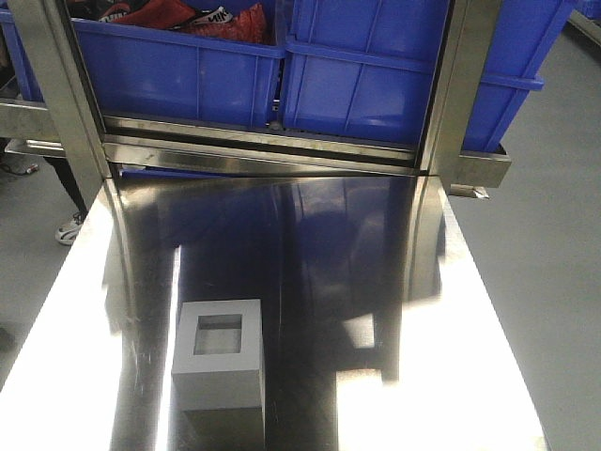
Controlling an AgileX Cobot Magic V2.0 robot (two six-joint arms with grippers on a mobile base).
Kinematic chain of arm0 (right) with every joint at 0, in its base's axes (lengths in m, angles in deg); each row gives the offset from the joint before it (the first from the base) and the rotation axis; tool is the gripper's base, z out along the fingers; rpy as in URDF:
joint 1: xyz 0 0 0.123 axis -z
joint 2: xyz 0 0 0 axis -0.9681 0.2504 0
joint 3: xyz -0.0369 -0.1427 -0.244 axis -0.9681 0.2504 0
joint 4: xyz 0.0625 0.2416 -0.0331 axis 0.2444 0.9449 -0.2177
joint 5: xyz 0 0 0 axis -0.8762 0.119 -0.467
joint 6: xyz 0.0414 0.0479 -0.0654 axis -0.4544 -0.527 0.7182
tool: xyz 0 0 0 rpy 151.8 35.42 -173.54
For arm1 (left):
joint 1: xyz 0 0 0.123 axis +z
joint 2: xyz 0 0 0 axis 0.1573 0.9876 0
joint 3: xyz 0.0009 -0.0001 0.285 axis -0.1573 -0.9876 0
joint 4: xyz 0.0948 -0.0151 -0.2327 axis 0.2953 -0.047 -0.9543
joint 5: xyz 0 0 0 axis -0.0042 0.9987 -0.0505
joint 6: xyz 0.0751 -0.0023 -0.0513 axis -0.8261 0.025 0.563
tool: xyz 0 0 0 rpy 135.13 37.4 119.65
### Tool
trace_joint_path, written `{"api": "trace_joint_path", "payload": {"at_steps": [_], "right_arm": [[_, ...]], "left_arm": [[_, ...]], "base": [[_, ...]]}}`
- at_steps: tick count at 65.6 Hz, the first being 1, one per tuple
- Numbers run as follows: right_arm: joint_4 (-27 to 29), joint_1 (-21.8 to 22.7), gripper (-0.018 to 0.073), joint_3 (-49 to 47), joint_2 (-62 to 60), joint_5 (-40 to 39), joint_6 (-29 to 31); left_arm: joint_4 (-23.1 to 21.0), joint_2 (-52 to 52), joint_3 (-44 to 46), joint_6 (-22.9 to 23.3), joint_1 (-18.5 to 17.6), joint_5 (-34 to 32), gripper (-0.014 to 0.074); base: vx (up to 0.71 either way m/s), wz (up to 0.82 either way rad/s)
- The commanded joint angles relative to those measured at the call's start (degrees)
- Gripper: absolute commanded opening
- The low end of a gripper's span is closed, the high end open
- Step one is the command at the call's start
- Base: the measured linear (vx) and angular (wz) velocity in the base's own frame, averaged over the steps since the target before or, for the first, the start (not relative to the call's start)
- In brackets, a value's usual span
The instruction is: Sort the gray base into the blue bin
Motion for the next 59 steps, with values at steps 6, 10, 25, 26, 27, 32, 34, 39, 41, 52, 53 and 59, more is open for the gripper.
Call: {"api": "trace_joint_path", "payload": {"at_steps": [6, 10, 25, 26, 27, 32, 34, 39, 41, 52, 53, 59], "right_arm": [[-0.35, 0.26, -0.0009, 0.83, -0.67, -4.27, 0.31], [-0.35, 0.26, -0.0009, 0.83, -0.67, -4.27, 0.31], [-0.35, 0.26, -0.0009, 0.83, -0.67, -4.27, 0.31], [-0.35, 0.26, -0.0009, 0.83, -0.67, -4.27, 0.31], [-0.35, 0.26, -0.0009, 0.83, -0.67, -4.27, 0.31], [-0.35, 0.26, -0.0009, 0.83, -0.67, -4.27, 0.31], [-0.35, 0.26, -0.0009, 0.83, -0.67, -4.27, 0.31], [-0.35, 0.26, -0.0009, 0.83, -0.67, -4.27, 0.31], [-0.35, 0.26, -0.0009, 0.83, -0.67, -4.27, 0.31], [-0.35, 0.26, -0.0009, 0.83, -0.67, -4.27, 0.31], [-0.35, 0.26, -0.0009, 0.83, -0.67, -4.27, 0.31], [-0.35, 0.26, -0.0009, 0.83, -0.67, -4.27, 0.31]], "left_arm": [[-0.75, 0.47, 1.82, -0.07, -0.11, -3.64, 0.0008], [-0.75, 0.47, 1.82, -0.07, -0.11, -3.64, 0.0025], [-0.75, 0.47, 1.82, -0.12, -0.11, -2.0, 0.0172], [-0.75, 0.47, 1.82, -0.12, -0.11, -1.86, 0.0191], [-0.75, 0.47, 1.82, -0.12, -0.11, -1.69, 0.0205], [-0.75, 0.47, 1.82, -0.12, -0.11, -1.22, 0.0287], [-0.75, 0.47, 1.82, -0.12, -0.11, -1.15, 0.0317], [-0.75, 0.47, 1.82, -0.12, -0.11, -1.25, 0.0395], [-0.75, 0.47, 1.82, -0.12, -0.11, -1.38, 0.0414], [-0.75, 0.47, 1.82, -0.12, -0.11, -1.15, 0.0448], [-0.75, 0.47, 1.82, -0.12, -0.11, -1.15, 0.0448], [-1.88, 0.47, 1.82, -0.05, -0.11, -0.99, 0.0447]], "base": [[0.0, 0.0], [0.0, 0.0], [0.0, 0.0], [0.0, 0.0], [0.0, 0.0], [0.0, 0.0], [0.0, 0.0], [0.0, 0.0], [0.0, 0.0], [0.0, 0.0], [0.0, 0.0], [0.0, 0.0]]}}
